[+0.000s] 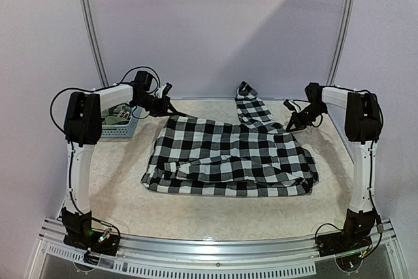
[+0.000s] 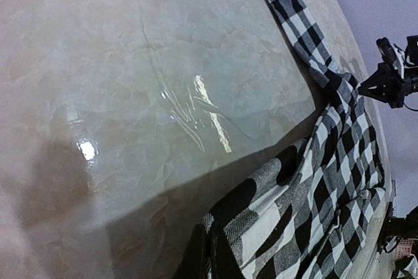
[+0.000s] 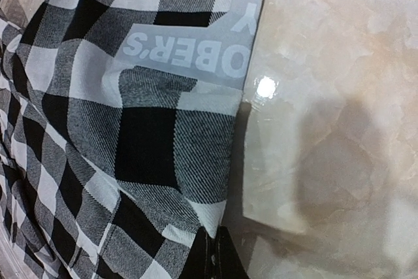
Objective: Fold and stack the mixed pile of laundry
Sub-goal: Pick up the 1/3-folded shirt from the center of the board, then fold the 1/3-folded shirt at the center of the board.
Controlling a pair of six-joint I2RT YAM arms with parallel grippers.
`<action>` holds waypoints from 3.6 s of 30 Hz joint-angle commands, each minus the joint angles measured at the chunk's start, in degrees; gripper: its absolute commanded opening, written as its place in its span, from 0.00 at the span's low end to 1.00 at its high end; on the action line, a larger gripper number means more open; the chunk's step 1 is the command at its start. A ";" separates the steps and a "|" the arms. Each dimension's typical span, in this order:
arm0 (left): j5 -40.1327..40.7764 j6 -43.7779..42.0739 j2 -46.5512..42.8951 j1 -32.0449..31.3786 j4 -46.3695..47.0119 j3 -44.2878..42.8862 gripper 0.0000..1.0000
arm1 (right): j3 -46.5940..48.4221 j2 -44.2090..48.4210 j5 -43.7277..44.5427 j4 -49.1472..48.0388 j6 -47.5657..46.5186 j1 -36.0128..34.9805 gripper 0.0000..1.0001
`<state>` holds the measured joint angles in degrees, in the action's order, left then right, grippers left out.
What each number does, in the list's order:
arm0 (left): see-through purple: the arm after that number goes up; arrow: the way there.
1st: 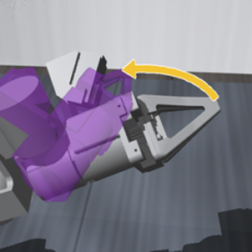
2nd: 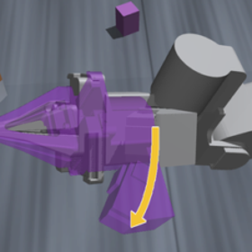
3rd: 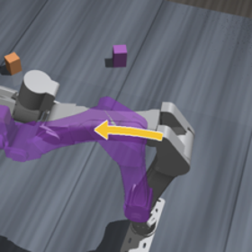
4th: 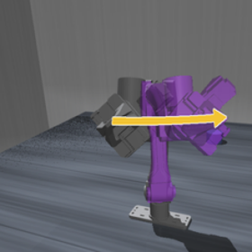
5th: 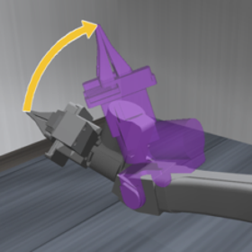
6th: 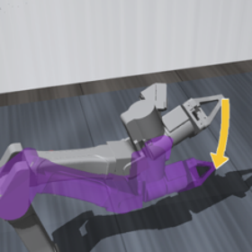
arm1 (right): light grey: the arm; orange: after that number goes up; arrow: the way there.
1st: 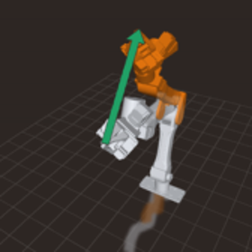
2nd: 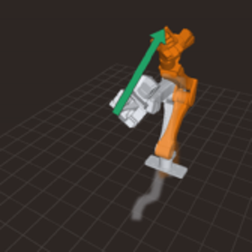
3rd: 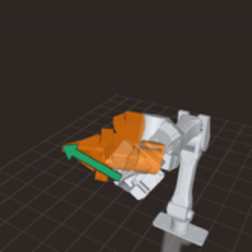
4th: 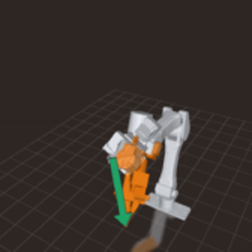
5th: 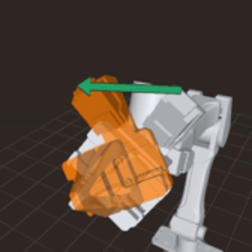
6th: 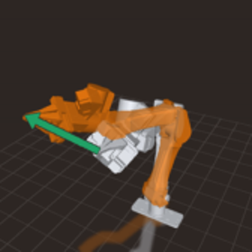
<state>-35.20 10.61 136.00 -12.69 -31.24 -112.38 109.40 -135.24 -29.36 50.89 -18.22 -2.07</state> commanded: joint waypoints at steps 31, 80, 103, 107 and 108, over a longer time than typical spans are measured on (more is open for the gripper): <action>0.44 -1.38 -12.83 0.47 2.70 16.21 0.00 | -21.24 20.09 -1.84 -10.66 -6.82 0.32 0.00; 4.18 -5.29 -12.70 -0.91 -6.97 20.44 0.00 | -34.32 24.82 1.34 -11.35 -11.33 0.34 0.00; 5.16 -6.39 -11.09 -1.09 -9.07 19.61 0.00 | -34.67 23.58 2.10 -10.42 -11.65 0.32 0.03; 5.09 -6.58 -11.36 -1.17 -9.37 19.74 0.00 | -34.95 23.74 2.28 -9.98 -12.16 0.33 0.03; 5.28 -6.69 -11.41 -1.12 -9.47 19.74 0.00 | -35.03 23.85 2.29 -10.05 -12.25 0.33 0.03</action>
<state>-32.12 5.08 123.46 -13.89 -38.76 -92.09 75.55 -111.57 -29.17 39.13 -29.41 -2.20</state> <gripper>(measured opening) 0.014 0.036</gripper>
